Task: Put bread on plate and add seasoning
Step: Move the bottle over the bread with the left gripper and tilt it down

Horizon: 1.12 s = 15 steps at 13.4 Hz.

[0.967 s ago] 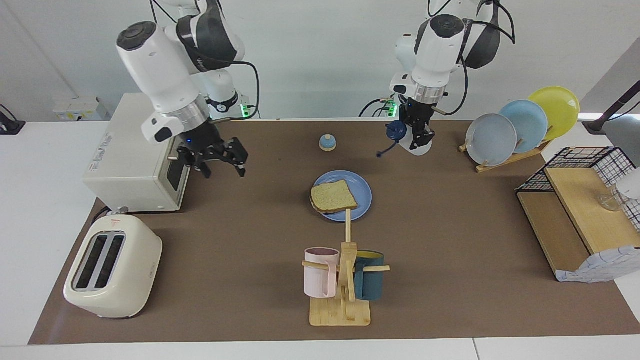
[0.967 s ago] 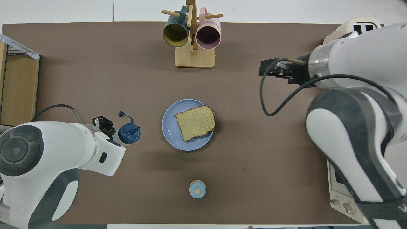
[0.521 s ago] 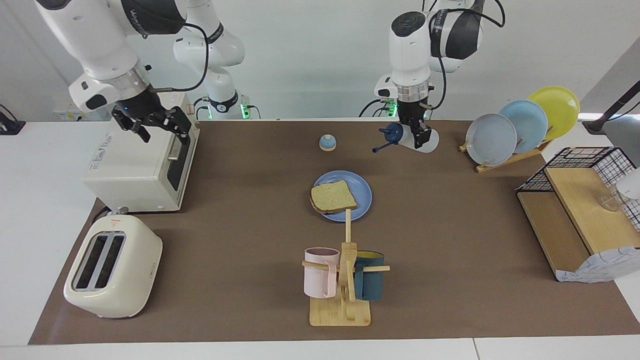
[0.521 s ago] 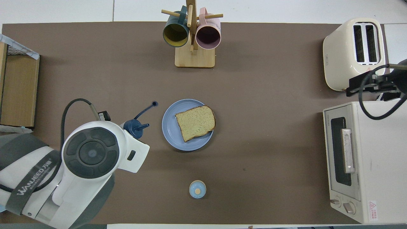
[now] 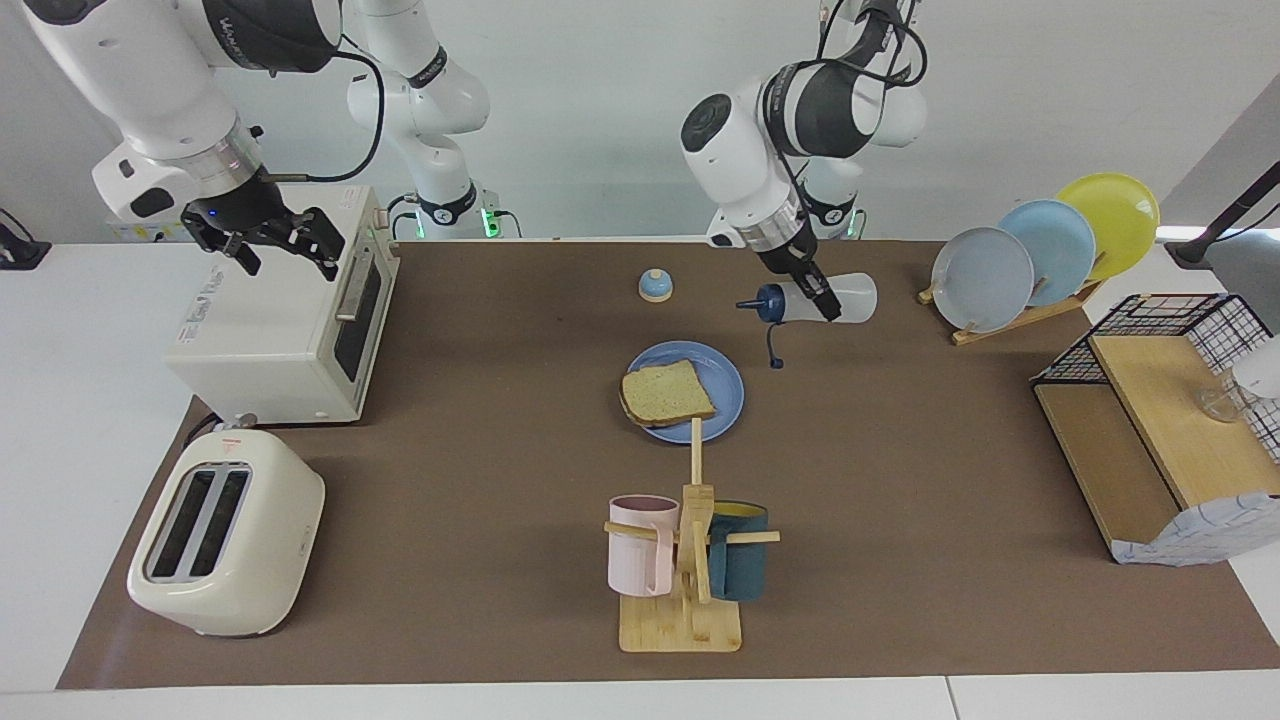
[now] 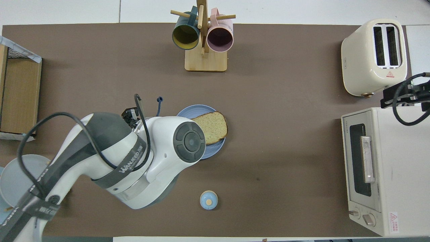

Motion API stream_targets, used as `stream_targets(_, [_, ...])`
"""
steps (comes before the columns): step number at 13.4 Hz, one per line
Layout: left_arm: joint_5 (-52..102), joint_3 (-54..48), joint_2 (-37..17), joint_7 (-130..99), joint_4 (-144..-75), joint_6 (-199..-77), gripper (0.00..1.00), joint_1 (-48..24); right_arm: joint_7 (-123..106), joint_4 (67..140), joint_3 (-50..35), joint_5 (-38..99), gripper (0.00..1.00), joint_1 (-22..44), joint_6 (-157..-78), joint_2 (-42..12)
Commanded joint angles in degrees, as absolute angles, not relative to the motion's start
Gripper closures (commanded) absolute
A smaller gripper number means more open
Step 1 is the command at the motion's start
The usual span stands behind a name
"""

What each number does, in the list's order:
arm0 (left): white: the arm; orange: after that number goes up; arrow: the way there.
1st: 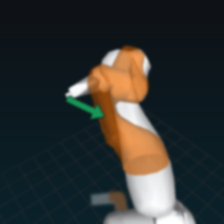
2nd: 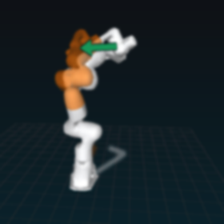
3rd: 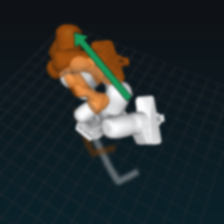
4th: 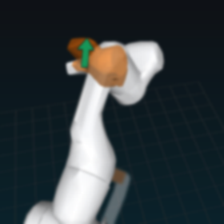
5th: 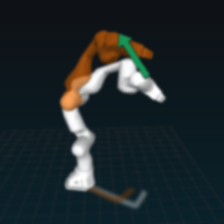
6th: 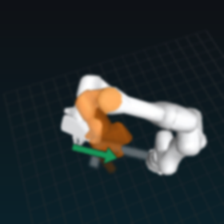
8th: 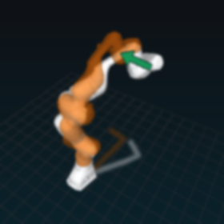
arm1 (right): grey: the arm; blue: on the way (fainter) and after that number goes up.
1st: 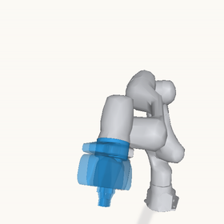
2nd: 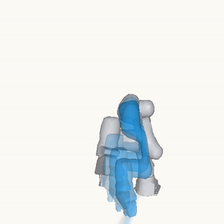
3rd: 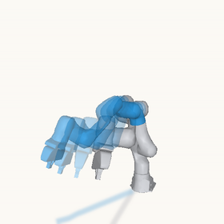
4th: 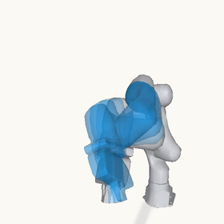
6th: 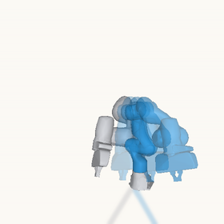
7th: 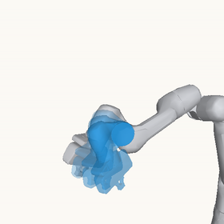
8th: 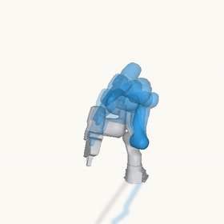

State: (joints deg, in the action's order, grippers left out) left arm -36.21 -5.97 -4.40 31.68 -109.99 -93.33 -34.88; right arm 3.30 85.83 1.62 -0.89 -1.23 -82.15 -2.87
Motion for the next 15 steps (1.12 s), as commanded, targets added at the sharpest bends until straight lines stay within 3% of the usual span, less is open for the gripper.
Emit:
stream_targets(1, [-42.6, -5.7, -11.1, 28.6, -106.4, -87.6, 1.0, -38.7, 0.4, 86.6, 3.5, -1.4, 0.0, -0.9, -81.3, -2.0])
stream_targets(4, [-47.8, -5.5, -22.2, 27.1, -98.6, -80.8, 1.0, -42.4, 0.4, 88.3, 4.7, -1.4, 0.0, 0.4, -81.7, -0.1])
stream_targets(7, [-50.4, -5.6, -22.5, 27.1, -97.5, -78.3, 1.0, -43.3, 0.4, 91.6, 5.9, -1.1, 0.0, 0.4, -86.4, 0.8])
stream_targets(13, [-56.7, -5.7, -23.8, 27.2, -98.0, -73.3, 1.0, -44.3, 0.7, 92.8, 6.1, -1.1, 0.0, 0.4, -86.4, 1.6])
stream_targets(15, [-61.9, -5.3, -33.9, 27.2, -93.5, -67.5, 1.0, -47.0, 0.7, 92.8, 6.2, -1.1, 0.0, 0.8, -86.3, 1.6])
